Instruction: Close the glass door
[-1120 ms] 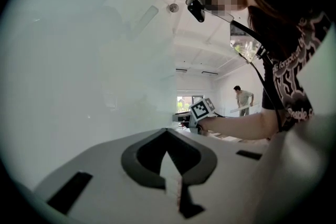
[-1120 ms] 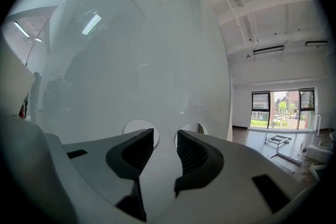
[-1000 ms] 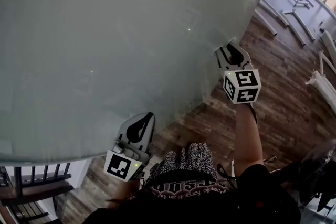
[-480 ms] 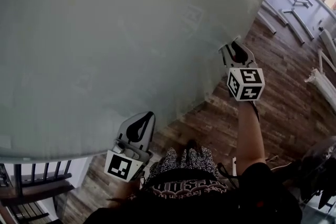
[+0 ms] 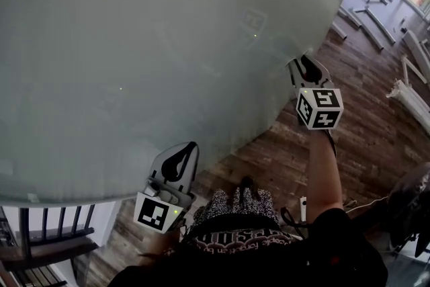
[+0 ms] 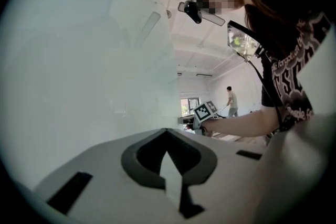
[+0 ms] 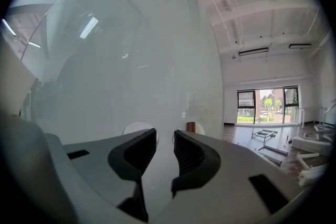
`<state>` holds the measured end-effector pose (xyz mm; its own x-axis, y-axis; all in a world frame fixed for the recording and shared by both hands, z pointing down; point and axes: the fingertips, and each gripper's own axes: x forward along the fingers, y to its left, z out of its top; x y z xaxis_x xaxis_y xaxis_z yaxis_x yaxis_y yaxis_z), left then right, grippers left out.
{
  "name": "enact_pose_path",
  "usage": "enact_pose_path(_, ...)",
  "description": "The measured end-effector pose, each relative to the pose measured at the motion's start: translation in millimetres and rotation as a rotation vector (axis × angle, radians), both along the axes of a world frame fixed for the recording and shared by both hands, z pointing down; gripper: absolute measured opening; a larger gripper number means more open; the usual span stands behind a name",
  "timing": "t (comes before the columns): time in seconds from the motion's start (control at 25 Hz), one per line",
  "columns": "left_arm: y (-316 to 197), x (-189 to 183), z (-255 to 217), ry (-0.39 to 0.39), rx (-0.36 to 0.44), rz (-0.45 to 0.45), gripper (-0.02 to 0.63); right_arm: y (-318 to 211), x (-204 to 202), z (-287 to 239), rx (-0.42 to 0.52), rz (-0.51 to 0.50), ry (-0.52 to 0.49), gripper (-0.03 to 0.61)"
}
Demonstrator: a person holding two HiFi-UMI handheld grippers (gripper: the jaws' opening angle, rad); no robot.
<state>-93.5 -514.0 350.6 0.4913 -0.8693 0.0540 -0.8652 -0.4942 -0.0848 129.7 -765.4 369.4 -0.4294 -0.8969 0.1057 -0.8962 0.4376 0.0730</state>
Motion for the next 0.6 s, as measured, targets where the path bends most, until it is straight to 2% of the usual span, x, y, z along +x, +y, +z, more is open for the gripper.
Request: enact_pose_path(0.6,63,8,-7,0.03,0.014,0.181,0.002,90,54,-3,0.013,0.18,-0.014,0.107)
